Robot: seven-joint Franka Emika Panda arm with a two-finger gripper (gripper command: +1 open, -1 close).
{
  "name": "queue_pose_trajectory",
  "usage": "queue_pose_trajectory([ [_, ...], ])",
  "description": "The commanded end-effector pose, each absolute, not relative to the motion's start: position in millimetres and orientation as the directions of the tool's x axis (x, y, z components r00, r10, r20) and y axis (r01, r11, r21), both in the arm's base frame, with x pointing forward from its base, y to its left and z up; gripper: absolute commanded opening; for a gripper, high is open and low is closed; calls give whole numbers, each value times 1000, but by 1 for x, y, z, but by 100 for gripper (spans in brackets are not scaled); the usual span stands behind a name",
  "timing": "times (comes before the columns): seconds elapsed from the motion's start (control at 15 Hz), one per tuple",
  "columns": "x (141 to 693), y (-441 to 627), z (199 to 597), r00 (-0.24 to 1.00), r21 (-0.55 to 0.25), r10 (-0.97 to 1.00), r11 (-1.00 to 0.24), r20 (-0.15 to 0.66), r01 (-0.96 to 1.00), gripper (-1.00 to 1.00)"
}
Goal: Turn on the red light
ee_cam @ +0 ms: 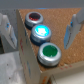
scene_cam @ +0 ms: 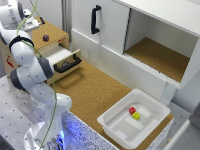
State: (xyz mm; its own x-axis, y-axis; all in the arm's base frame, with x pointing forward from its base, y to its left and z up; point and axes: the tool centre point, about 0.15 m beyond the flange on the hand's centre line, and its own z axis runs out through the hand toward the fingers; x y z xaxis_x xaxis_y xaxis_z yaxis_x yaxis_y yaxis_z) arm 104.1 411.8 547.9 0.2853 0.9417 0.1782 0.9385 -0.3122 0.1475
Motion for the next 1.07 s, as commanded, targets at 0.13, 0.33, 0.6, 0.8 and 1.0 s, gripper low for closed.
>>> queue_pose_trajectory([
  [0.13, 106, 451, 549, 113, 133, 943, -161, 313, 978, 100],
  [0.33, 112, 494, 545, 42, 121, 971, -72, 235, 990, 100],
  [0.6, 118, 539, 540, -4, 104, 994, -8, 112, 995, 100],
  [0.8, 121, 564, 545, 0, 106, 998, -7, 65, 994, 100],
  [1.0, 115, 579, 547, -1, 95, 1000, -1, 14, 996, 100],
])
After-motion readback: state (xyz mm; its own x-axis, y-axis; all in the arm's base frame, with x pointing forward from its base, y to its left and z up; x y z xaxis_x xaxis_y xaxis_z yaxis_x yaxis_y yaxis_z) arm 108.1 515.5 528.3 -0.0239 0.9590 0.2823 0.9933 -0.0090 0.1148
